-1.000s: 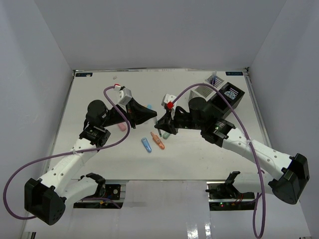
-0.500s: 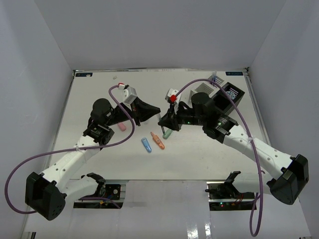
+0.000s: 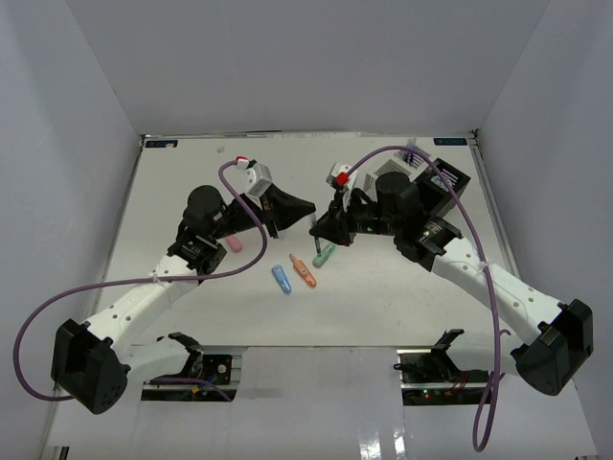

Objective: Sort the stationery into containers
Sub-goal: Close the pen cap on the pen, then place the pen in the storage box.

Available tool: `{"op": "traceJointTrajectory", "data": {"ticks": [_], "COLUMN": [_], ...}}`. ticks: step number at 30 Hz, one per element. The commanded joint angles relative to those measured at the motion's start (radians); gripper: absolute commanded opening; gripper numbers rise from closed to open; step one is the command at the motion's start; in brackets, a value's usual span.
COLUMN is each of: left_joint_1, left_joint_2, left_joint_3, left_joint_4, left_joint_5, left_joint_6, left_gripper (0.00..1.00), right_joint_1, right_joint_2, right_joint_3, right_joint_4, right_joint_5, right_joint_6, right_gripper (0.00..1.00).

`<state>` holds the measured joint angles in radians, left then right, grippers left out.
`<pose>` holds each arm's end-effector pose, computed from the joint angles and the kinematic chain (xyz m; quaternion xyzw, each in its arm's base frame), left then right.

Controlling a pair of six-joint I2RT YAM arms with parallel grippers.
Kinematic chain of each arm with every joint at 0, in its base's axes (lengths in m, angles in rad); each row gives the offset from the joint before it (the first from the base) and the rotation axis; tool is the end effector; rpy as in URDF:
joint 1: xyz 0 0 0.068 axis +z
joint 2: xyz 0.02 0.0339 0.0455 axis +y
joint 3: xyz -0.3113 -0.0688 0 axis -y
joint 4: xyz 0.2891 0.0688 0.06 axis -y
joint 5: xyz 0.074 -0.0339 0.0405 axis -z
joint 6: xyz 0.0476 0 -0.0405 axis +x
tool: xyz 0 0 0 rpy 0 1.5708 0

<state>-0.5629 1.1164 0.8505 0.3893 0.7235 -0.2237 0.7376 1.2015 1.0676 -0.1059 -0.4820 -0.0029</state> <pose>0.2258 -0.1798 0.3886 0.3659 0.5657 -0.4851 0.5575 0.2183 0.2282 0.3971 -0.4138 0.6588 0.3906 0.4922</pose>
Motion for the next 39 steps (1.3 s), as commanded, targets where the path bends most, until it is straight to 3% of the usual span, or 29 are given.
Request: {"op": "traceJointTrajectory", "data": {"ticks": [1,8,12,13,14,17,21,25,29,33,39], "left_joint_1": [-0.034,-0.04,-0.029,-0.023,-0.008,0.02,0.041,0.055,0.06,0.058,0.06], "left_joint_2": [0.037,0.023,-0.026,-0.045,-0.053,-0.082,-0.113,-0.17,-0.24,-0.288,-0.325], "left_joint_3": [-0.03,-0.016,-0.005,-0.005,-0.004,-0.002,-0.001,-0.01,-0.016,-0.027,-0.083], "left_joint_4": [-0.201,-0.222,-0.234,-0.236,-0.236,-0.23,-0.227,-0.231,-0.282,-0.371,-0.452], "left_joint_5": [0.071,0.047,-0.004,-0.022,-0.029,-0.044,-0.062,-0.134,-0.294,-0.558,-0.713], "left_joint_6": [0.015,0.026,0.04,0.041,0.04,0.031,0.018,0.014,0.037,0.056,0.058], "left_gripper": [0.0,0.03,0.31,0.44,0.5,0.68,0.82,0.89,0.92,0.94,0.96], "right_joint_1": [-0.023,-0.029,-0.03,-0.03,-0.03,-0.032,-0.033,-0.05,-0.092,-0.179,-0.352], "right_joint_2": [-0.051,-0.056,-0.057,-0.057,-0.059,-0.068,-0.08,-0.079,-0.066,-0.045,0.027], "right_joint_3": [0.109,0.094,0.036,0.022,0.009,-0.041,-0.098,-0.149,-0.167,-0.132,-0.078], "right_joint_4": [0.302,0.302,0.305,0.305,0.307,0.307,0.304,0.293,0.285,0.293,0.425], "right_joint_5": [0.002,-0.007,-0.003,-0.001,0.003,0.016,0.036,0.094,0.268,0.449,0.594], "right_joint_6": [0.027,0.029,0.029,0.03,0.03,0.03,0.026,0.008,-0.014,-0.035,-0.035], "right_gripper": [0.08,0.08,0.08,0.08,0.08,0.08,0.08,0.08,0.08,0.08,0.08]}}
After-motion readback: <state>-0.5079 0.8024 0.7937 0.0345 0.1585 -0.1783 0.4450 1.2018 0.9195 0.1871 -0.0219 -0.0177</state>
